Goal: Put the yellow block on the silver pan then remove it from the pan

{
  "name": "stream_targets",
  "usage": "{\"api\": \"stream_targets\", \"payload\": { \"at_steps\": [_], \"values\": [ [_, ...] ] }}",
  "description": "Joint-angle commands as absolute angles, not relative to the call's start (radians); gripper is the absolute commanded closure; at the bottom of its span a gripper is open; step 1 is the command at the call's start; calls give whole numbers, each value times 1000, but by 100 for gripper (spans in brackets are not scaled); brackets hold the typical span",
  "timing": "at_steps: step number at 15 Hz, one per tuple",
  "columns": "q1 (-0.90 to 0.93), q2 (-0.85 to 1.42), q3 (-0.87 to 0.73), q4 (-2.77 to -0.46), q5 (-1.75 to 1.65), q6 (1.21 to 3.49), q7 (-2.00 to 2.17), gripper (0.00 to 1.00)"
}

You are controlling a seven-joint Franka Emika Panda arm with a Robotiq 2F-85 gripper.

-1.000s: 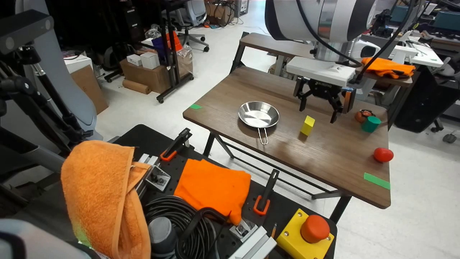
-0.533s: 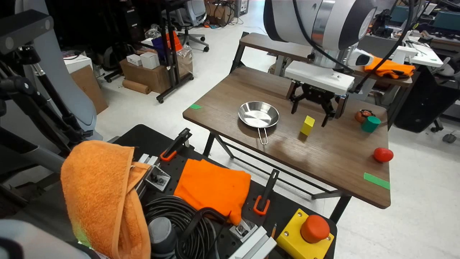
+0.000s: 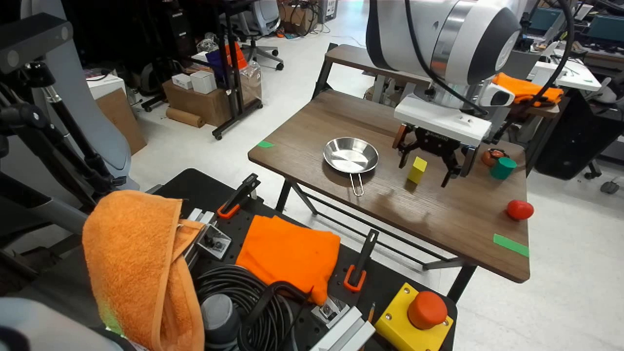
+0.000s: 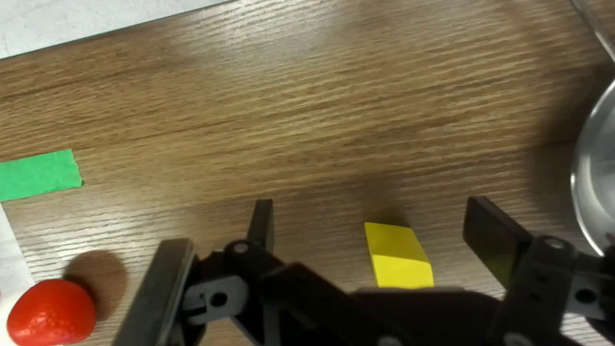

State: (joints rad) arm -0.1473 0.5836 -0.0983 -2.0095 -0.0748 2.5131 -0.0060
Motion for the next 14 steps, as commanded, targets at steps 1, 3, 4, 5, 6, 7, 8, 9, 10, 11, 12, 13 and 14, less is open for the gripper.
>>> {"api": "stream_targets", "payload": {
  "at_steps": [1,3,4,5,6,7,8,9,10,11,12,13,14],
  "values": [
    [-139,582,-117,-2003,-76,2542,-6,0],
    [-173,565,-78,-2022,-49,2617,-81,0],
    [-173,561,-73,-2028,-63,2652,-109,0],
    [-177,560,-66,-2030,-65,2681,-134,0],
    [-184,560,-54,-2030,-59,2704,-158,0],
    [-194,561,-39,-2027,-46,2718,-177,0],
    [-200,565,-28,-2023,-38,2723,-188,0],
    [-205,570,-21,-2019,-35,2716,-193,0],
    [-212,576,-11,-2016,-27,2710,-195,0],
    [-217,579,-6,-2016,-24,2705,-196,0],
    [-223,583,-1,-2015,-19,2701,-199,0],
    [-228,590,0,-2012,-13,2690,-201,0],
    [-228,602,-8,-2003,-7,2666,-188,0]
  ]
}}
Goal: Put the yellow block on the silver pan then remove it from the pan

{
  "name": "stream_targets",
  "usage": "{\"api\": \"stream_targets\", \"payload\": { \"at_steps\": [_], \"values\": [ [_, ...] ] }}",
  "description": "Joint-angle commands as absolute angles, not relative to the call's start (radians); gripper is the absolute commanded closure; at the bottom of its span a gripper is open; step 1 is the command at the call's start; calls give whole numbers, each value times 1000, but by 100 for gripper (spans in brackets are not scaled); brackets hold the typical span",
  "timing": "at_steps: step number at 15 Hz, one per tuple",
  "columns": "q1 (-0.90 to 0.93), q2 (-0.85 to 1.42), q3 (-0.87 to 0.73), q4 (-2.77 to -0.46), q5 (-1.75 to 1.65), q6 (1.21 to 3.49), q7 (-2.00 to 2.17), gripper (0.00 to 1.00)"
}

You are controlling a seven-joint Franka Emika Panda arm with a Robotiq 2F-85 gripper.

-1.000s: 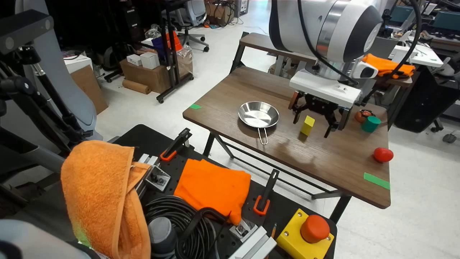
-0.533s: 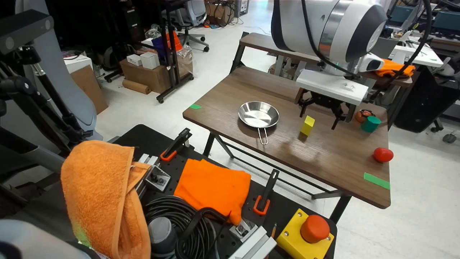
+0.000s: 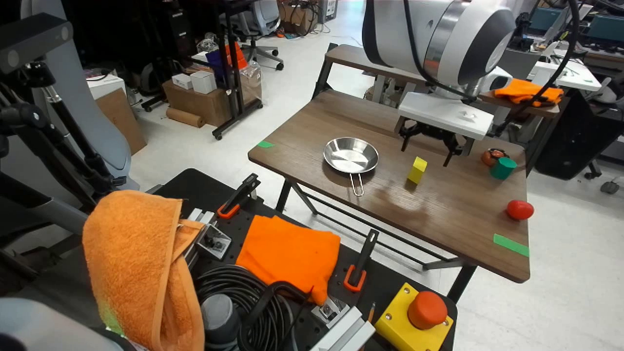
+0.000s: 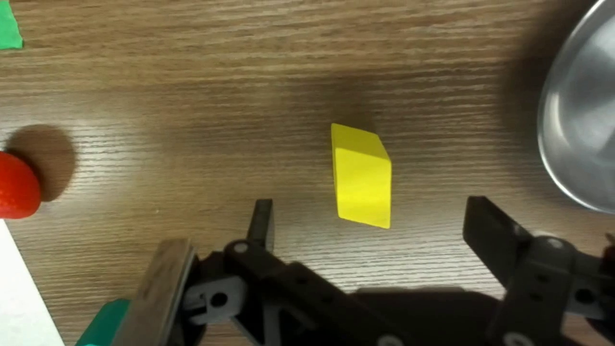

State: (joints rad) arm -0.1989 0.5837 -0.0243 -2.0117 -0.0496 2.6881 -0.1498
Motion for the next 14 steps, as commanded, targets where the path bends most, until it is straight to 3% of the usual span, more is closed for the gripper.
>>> {"api": "stream_targets", "payload": {
  "at_steps": [1,14],
  "values": [
    [-220,612,-24,-1995,-13,2646,-169,0],
    [-208,636,-77,-1938,-26,2488,-124,0]
  ]
}}
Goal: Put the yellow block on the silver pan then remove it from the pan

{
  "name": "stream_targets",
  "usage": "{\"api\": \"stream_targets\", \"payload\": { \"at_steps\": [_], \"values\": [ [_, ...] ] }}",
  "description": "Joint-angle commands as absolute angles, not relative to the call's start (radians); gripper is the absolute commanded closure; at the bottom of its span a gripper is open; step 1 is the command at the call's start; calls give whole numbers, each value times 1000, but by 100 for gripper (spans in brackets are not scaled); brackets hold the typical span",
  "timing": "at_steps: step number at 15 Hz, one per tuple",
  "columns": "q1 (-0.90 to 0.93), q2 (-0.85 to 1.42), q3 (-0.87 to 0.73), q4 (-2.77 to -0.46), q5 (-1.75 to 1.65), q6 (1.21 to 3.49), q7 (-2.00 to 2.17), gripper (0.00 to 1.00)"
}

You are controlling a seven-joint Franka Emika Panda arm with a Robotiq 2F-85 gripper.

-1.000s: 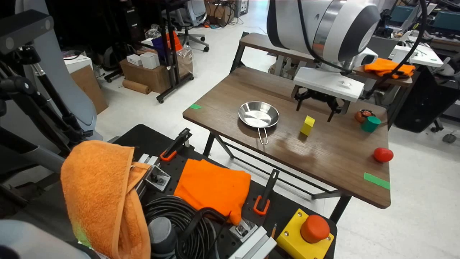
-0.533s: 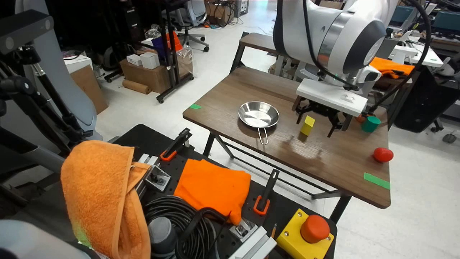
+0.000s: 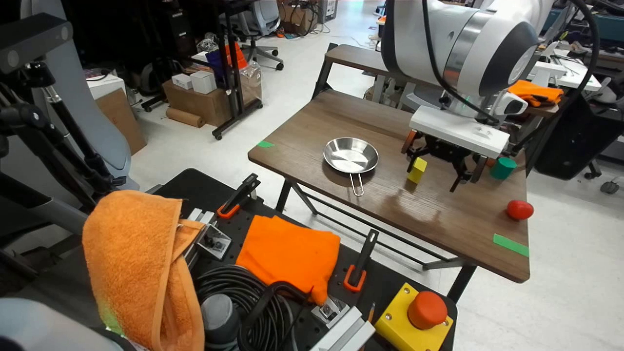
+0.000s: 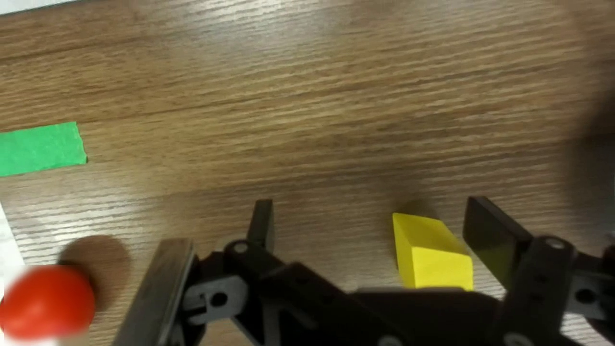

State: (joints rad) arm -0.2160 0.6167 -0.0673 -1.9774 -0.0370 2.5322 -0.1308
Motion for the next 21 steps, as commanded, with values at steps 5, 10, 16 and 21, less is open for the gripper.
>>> {"api": "stream_targets", "payload": {
  "at_steps": [5,10,16,21],
  "values": [
    [-202,656,-88,-1907,-27,2450,-90,26],
    [-208,663,-77,-1887,-28,2448,-111,0],
    [-167,669,-104,-1804,-76,2421,-90,0],
    [-169,705,-87,-1673,-36,2222,-80,0]
  ]
}}
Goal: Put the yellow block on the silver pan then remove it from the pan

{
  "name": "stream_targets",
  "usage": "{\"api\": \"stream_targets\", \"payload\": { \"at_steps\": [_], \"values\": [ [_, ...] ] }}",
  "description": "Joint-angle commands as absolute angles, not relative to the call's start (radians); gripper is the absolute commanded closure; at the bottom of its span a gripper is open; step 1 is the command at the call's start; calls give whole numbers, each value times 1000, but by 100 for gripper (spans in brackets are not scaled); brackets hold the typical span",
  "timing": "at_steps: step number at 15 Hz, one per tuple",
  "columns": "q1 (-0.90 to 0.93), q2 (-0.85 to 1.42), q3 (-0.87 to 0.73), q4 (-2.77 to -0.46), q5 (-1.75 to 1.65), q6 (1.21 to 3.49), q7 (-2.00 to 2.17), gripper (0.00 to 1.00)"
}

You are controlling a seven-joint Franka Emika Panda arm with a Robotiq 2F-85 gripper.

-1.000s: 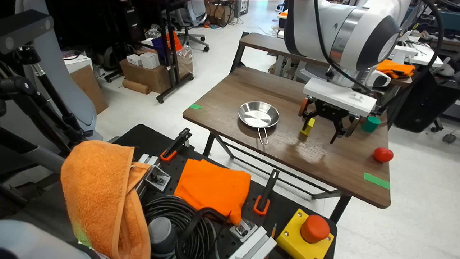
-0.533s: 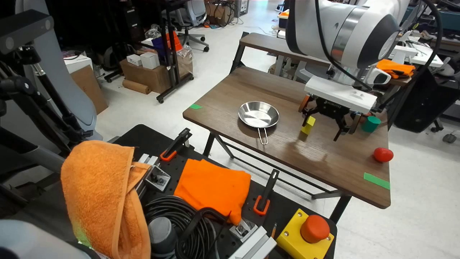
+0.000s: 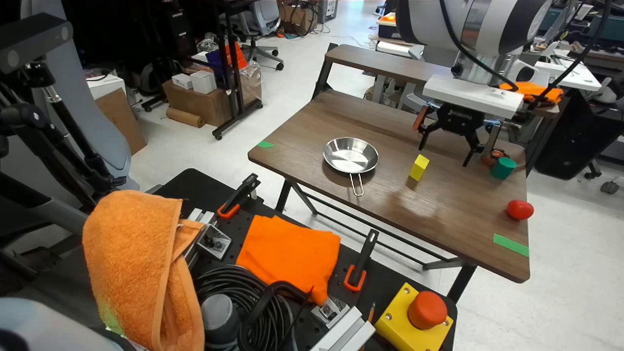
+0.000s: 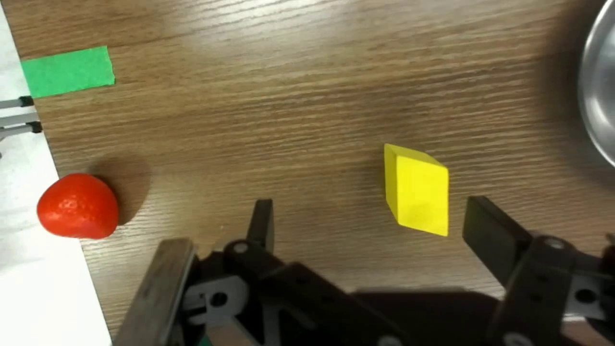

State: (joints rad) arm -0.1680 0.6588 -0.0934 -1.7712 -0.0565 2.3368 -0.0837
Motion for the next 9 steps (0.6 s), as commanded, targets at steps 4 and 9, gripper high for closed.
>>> {"api": "stream_targets", "payload": {
  "at_steps": [4,9],
  "values": [
    [-241,729,-8,-1634,112,2201,-165,0],
    [-274,758,33,-1621,220,2255,-238,0]
  ]
}}
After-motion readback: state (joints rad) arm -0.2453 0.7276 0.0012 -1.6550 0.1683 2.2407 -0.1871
